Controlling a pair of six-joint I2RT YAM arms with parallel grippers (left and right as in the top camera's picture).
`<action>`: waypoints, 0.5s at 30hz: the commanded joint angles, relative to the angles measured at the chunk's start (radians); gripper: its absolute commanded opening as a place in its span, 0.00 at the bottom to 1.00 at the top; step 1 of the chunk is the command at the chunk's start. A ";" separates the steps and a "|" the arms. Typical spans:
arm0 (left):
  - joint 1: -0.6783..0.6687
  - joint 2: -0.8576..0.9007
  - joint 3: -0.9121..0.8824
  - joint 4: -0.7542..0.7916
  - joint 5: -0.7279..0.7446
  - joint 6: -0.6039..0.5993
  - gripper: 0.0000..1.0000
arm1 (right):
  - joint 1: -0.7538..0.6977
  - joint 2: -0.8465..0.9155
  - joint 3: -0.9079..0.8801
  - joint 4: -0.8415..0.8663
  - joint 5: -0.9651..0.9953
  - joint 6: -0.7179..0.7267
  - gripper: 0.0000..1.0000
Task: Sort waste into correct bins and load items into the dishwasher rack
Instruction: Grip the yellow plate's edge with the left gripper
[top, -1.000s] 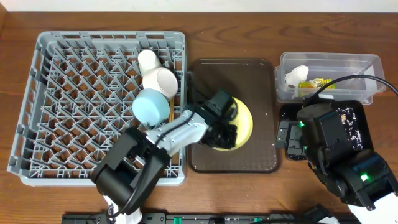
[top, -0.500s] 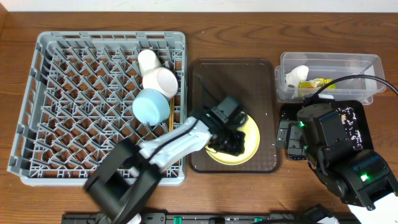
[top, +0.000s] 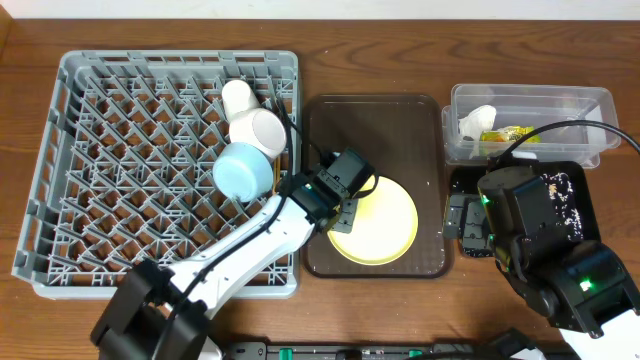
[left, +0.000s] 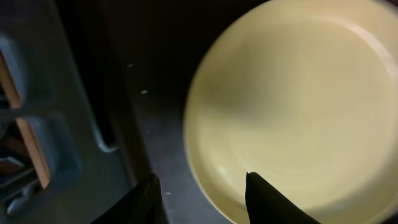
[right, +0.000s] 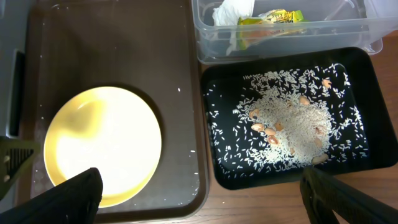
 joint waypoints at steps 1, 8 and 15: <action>0.014 0.044 -0.019 0.003 -0.051 0.009 0.47 | -0.005 0.000 0.012 -0.001 0.021 -0.014 0.99; 0.018 0.141 -0.019 0.042 0.018 0.009 0.47 | -0.005 0.000 0.011 -0.001 0.021 -0.014 0.99; 0.018 0.235 -0.023 0.100 0.049 0.009 0.47 | -0.005 0.000 0.012 -0.001 0.021 -0.014 0.99</action>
